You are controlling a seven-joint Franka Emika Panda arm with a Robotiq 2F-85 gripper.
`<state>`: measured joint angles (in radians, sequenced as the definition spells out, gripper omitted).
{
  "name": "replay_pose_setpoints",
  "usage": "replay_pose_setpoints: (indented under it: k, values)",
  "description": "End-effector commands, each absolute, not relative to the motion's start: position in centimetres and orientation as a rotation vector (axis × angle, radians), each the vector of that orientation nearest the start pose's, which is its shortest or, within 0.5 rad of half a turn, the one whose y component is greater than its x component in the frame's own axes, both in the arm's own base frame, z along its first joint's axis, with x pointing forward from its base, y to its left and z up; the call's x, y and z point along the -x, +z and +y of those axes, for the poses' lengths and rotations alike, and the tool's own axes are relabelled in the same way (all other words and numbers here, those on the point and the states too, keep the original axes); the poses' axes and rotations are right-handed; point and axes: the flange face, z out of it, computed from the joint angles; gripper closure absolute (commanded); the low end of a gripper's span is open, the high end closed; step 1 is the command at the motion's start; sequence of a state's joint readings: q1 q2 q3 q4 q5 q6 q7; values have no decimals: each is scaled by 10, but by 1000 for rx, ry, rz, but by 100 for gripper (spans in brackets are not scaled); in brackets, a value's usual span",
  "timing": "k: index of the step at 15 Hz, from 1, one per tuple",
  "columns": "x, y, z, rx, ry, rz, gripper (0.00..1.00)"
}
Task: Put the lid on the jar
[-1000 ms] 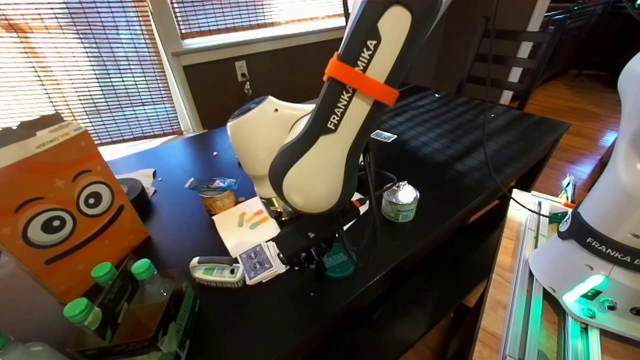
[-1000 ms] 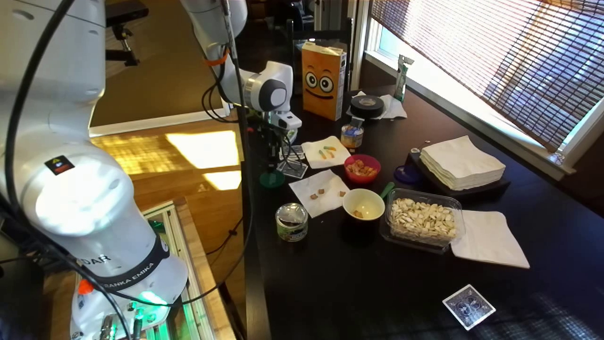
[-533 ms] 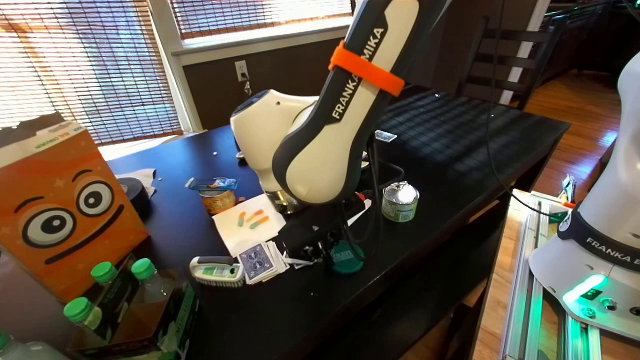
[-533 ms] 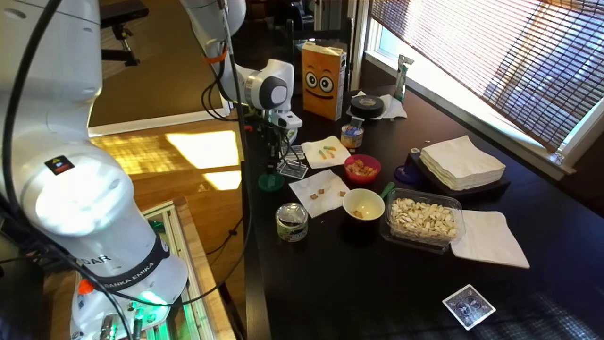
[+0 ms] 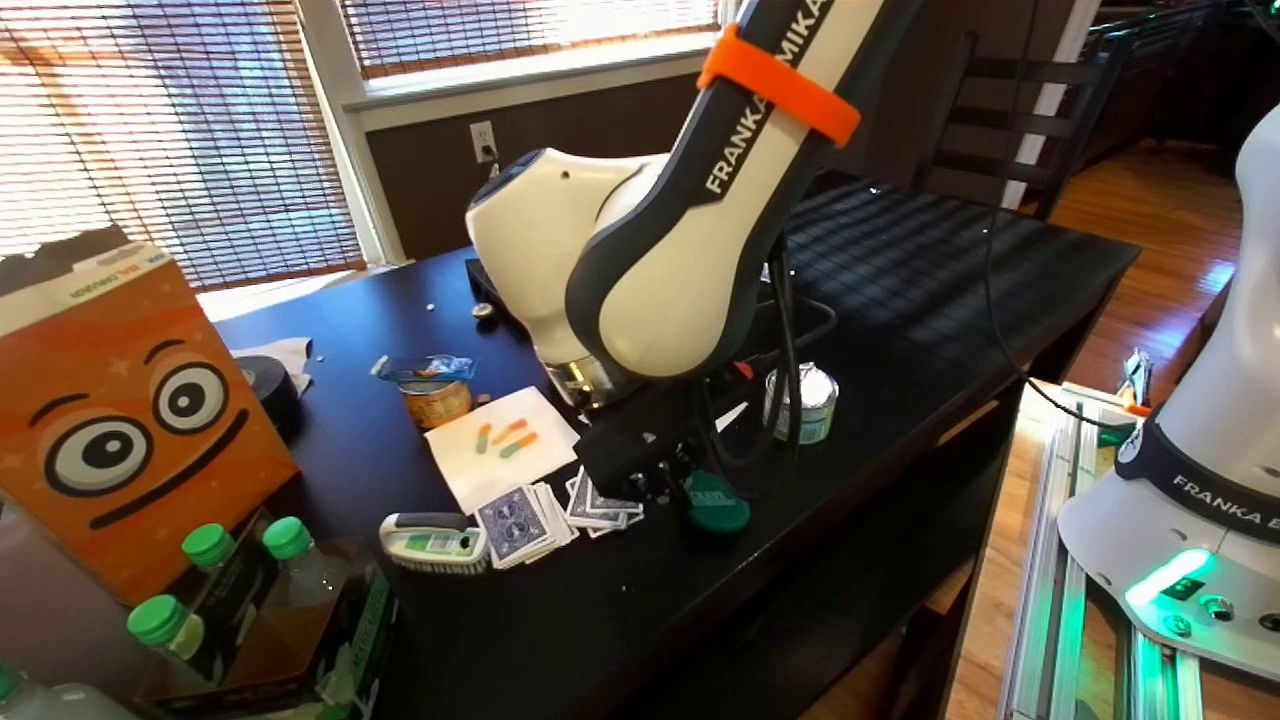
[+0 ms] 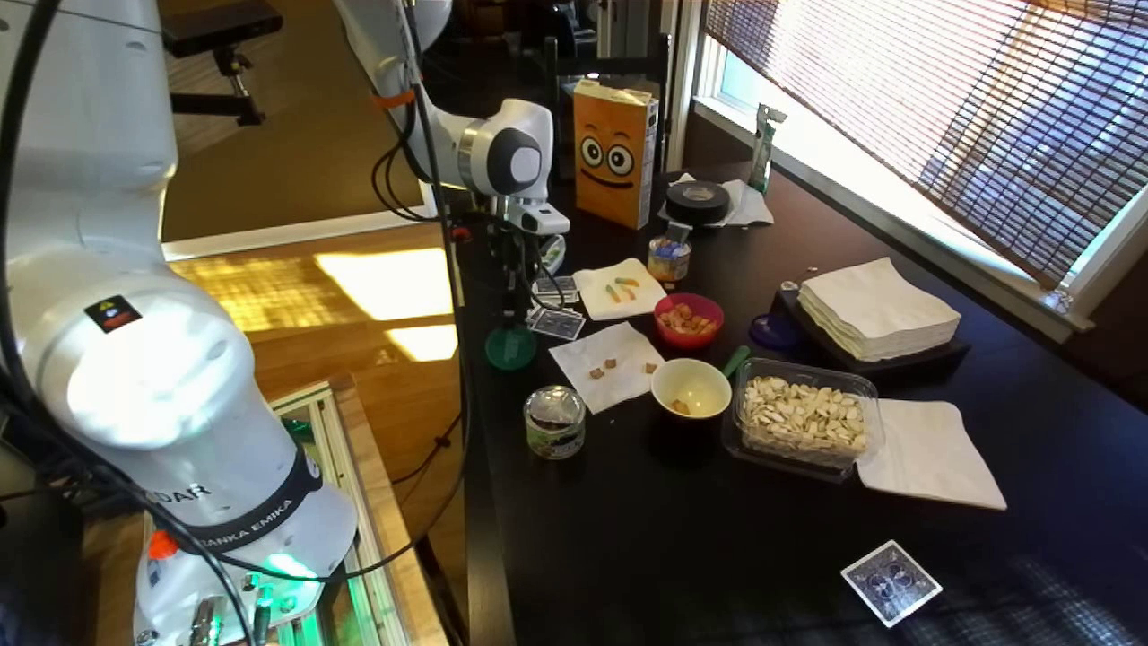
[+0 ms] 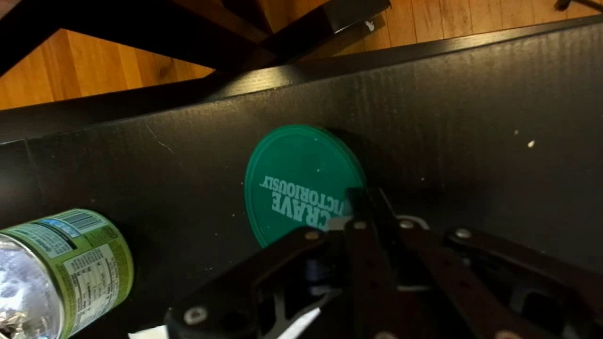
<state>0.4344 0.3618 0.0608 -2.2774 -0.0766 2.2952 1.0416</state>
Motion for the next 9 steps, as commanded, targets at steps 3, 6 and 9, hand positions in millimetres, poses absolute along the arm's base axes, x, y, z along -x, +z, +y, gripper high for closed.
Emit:
replay_pose_setpoints:
  k: [3,6,9]
  values:
    - [-421,199,223,3347,366,884,99]
    - [-419,208,222,3385,373,897,99]
    - [-416,223,216,3442,380,918,99]
